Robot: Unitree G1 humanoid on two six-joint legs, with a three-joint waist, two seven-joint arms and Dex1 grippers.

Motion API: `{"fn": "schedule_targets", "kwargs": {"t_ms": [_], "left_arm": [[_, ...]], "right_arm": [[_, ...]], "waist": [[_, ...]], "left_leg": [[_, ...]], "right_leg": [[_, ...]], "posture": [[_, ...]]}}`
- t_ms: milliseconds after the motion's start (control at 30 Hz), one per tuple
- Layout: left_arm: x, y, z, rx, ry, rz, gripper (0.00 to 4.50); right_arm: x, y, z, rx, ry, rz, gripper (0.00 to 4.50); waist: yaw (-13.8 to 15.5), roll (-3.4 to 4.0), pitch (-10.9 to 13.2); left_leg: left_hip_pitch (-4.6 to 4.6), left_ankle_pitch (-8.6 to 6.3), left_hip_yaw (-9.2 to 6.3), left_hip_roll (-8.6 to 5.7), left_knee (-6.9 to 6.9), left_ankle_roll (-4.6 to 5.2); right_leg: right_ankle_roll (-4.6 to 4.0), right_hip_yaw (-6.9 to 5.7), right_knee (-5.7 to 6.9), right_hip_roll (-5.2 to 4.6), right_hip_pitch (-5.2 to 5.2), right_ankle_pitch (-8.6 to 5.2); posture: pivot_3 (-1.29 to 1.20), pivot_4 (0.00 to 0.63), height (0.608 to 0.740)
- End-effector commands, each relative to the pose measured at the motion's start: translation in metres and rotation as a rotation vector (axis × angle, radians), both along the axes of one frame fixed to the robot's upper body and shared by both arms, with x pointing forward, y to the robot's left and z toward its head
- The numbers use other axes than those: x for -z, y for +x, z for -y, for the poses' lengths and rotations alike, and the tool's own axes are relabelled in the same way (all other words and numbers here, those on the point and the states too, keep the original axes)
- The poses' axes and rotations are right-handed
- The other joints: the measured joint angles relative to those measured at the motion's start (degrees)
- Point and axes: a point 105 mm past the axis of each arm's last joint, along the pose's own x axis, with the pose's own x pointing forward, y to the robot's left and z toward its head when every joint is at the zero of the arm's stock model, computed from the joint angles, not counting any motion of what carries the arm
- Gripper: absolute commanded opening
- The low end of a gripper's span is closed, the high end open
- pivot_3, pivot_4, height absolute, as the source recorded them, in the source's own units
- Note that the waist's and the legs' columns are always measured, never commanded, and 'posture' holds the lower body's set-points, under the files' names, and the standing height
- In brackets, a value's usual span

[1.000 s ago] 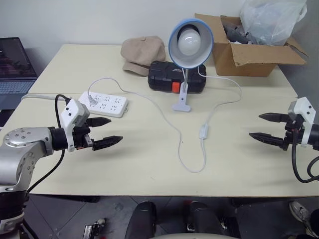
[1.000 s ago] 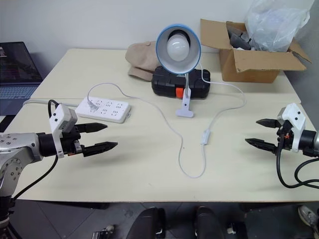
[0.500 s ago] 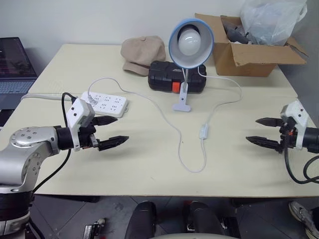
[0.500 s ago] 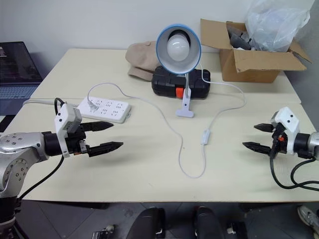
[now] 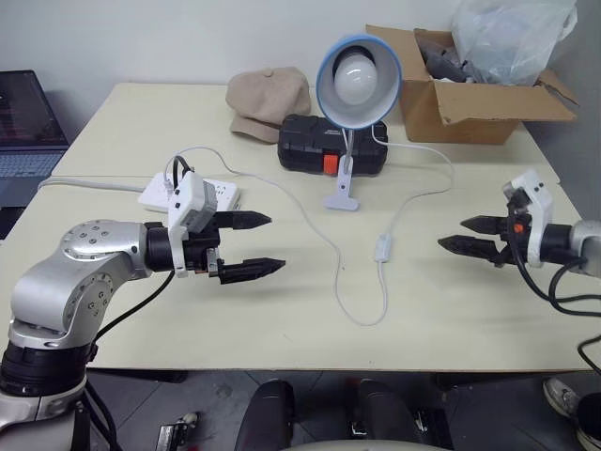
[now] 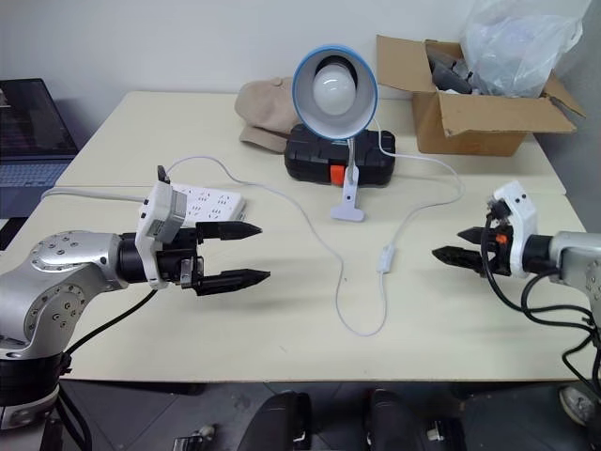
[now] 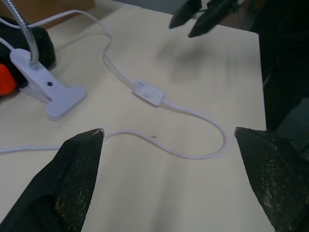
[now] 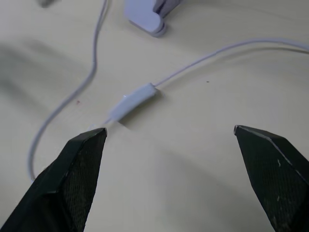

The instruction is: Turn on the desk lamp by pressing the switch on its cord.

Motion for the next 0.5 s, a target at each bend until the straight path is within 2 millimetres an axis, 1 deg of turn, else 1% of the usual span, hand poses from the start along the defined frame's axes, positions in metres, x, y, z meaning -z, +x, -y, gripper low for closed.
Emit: {"fn": "schedule_targets", "kwargs": {"t_ms": [33,167,400,500], "left_arm": [[-0.001,-0.006,0.01,0.069,0.001,0.013,4.5],[0.009,-0.011,0.019,0.131,0.03,-0.003,4.5],[0.015,-0.013,0.029,0.174,0.022,-0.004,4.5],[0.017,-0.013,0.029,0.174,0.022,-0.004,4.5]], "right_arm": [[0.003,0.012,-0.011,0.098,0.079,-0.098,4.44],[0.011,0.027,-0.023,0.179,0.136,-0.196,4.44],[0.023,0.041,-0.05,0.203,0.199,-0.305,4.44],[0.027,0.047,-0.055,0.228,0.201,-0.324,4.44]], "waist": [[-0.02,0.0,0.0],[0.1,-0.01,0.0],[0.07,-0.01,-0.01],[0.07,-0.01,-0.01]], "left_leg": [[0.0,0.0,0.01,0.0,0.01,0.0],[-0.06,0.0,0.01,-0.01,0.01,0.0],[-0.08,0.0,0.01,-0.04,-0.01,0.01],[-0.09,0.0,0.01,-0.03,-0.02,0.02]], "right_leg": [[0.0,0.01,0.0,0.0,0.0,0.0],[-0.02,0.02,0.0,0.01,-0.04,0.01],[-0.03,0.02,0.01,0.0,-0.06,0.02],[-0.03,0.02,0.01,0.02,-0.07,0.02]], "posture": [[0.0,0.15,0.74],[0.0,0.15,0.74],[0.0,0.15,0.74],[0.0,0.15,0.74]]}}
